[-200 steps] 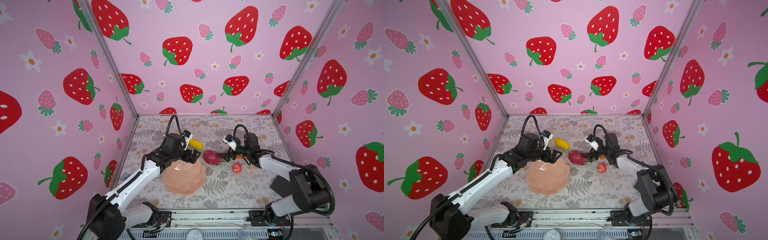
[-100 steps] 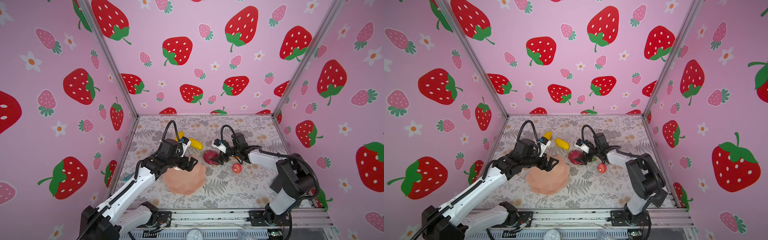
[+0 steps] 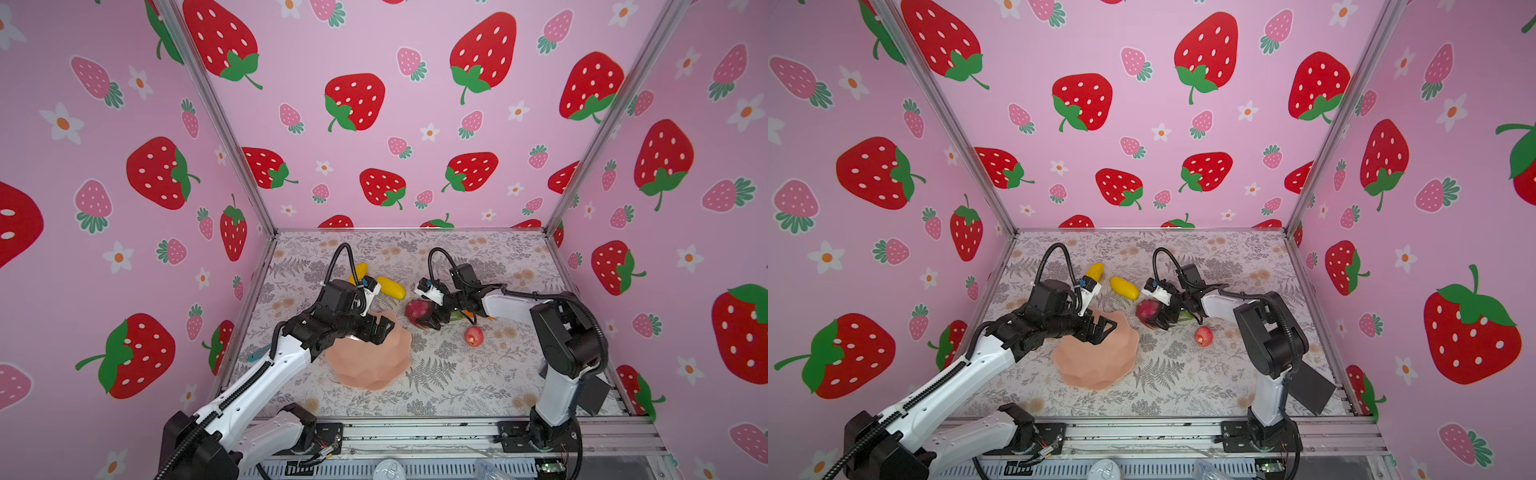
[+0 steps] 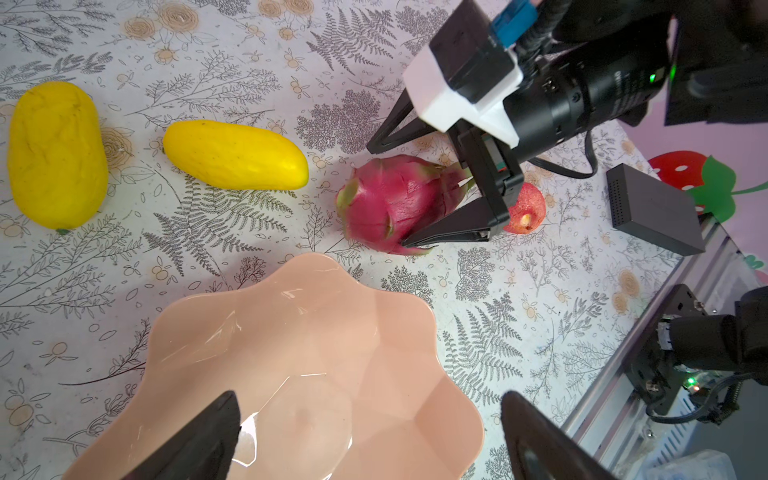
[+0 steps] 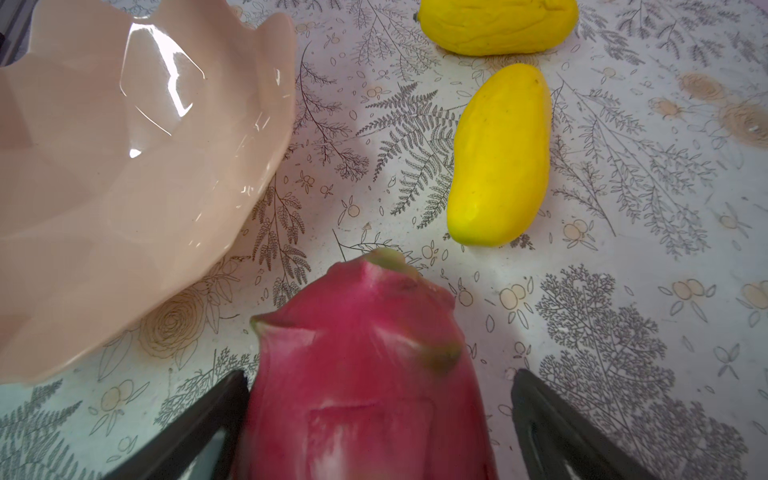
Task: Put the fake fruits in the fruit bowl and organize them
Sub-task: 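Reach the right gripper to the dragon fruit while the left nears the bowl, then grasp the pink dragon fruit with the right gripper and lower it into the bowl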
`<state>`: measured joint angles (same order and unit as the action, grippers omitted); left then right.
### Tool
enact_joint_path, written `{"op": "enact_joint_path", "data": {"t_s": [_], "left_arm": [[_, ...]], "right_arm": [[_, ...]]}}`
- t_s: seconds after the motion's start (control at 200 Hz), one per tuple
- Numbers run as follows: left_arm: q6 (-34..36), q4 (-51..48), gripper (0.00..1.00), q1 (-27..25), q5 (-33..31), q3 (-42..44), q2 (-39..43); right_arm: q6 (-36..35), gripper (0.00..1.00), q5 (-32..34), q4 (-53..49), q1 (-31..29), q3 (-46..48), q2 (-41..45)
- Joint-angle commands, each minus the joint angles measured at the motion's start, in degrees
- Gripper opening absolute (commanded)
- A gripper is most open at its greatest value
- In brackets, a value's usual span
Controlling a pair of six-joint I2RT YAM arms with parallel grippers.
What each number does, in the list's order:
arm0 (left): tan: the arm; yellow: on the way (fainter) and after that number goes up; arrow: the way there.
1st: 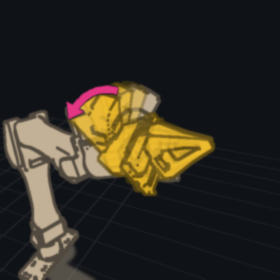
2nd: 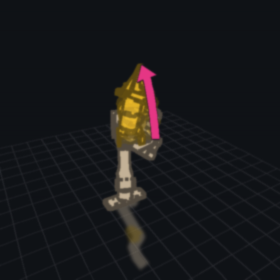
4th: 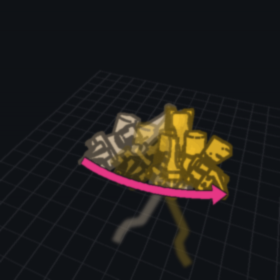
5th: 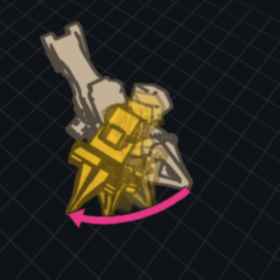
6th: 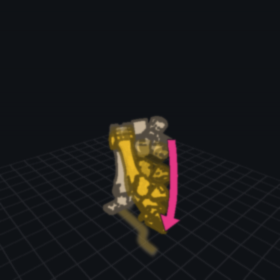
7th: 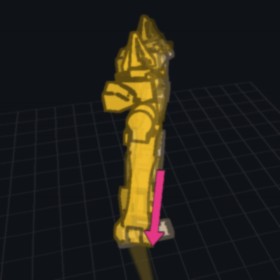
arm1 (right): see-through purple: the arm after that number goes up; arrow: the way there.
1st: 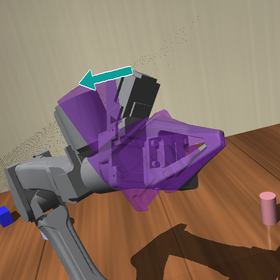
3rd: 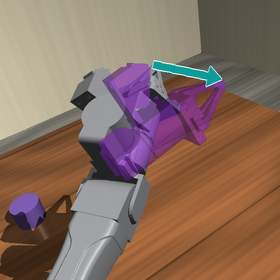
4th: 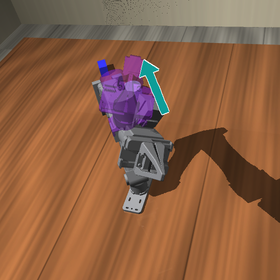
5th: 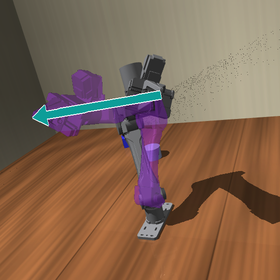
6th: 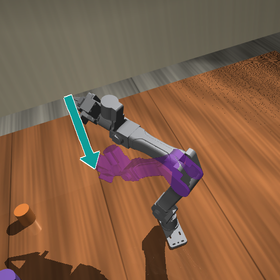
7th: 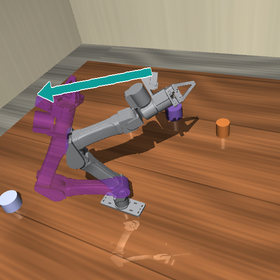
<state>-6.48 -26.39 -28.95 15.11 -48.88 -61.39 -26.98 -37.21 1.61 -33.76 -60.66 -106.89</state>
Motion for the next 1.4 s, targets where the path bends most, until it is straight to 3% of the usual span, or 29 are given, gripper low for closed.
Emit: {"op": "enact_joint_path", "data": {"t_s": [0.0, 0.275, 0.51, 0.625, 0.69, 0.795, 0.895, 1.071, 1.396], "left_arm": [[0.02, 0.38, 0.99, -0.14, -0.41, 0.29, 0.92], [-0.37, 0.79, 0.99, -0.16, -1.76, 0.35, 1.9], [-3.67, -3.91, 0.99, -0.19, -11.5, -1.17, 5.65], [-7.95, -13.86, 0.99, -0.01, -15.43, -4.49, 7.54], [-10.83, -19.44, 0.99, -0.05, -14.16, -5.89, 8.83], [-14.28, -25.64, 0.99, 0.0, -8.71, -6.61, 12.12], [-17.86, -29.53, 0.99, -0.07, -9.14, -7.57, 17.43], [-21.58, -33.11, 0.99, -0.01, -15.48, -9.62, 24.51], [-23.0, -35.96, 0.99, -0.03, -26.28, -11.76, 26.0]], "right_arm": [[-1.06, 0.89, -1.46, -5.2, -0.34, -2.56, -1.89], [0.36, 0.65, 1.9, -5.28, -0.47, -3.58, 0.39], [6.15, 0.63, 4.29, 1.28, -0.64, -0.76, 10.1], [8.73, 0.63, 1.63, 2.73, -3.2, -0.15, 14.1], [9.82, 0.63, 0.2, 3.36, -6.41, -0.24, 14.91], [12.66, 0.63, -1.8, 7.12, -12.93, -0.24, 13.51], [16.26, 0.63, -2.56, 12.66, -18.32, -0.92, 10.17], [21.52, 0.63, -2.89, 20.01, -23.27, -2.54, 4.57], [19.08, 0.64, -0.15, 12.58, -26.67, -9.48, -4.0]]}}
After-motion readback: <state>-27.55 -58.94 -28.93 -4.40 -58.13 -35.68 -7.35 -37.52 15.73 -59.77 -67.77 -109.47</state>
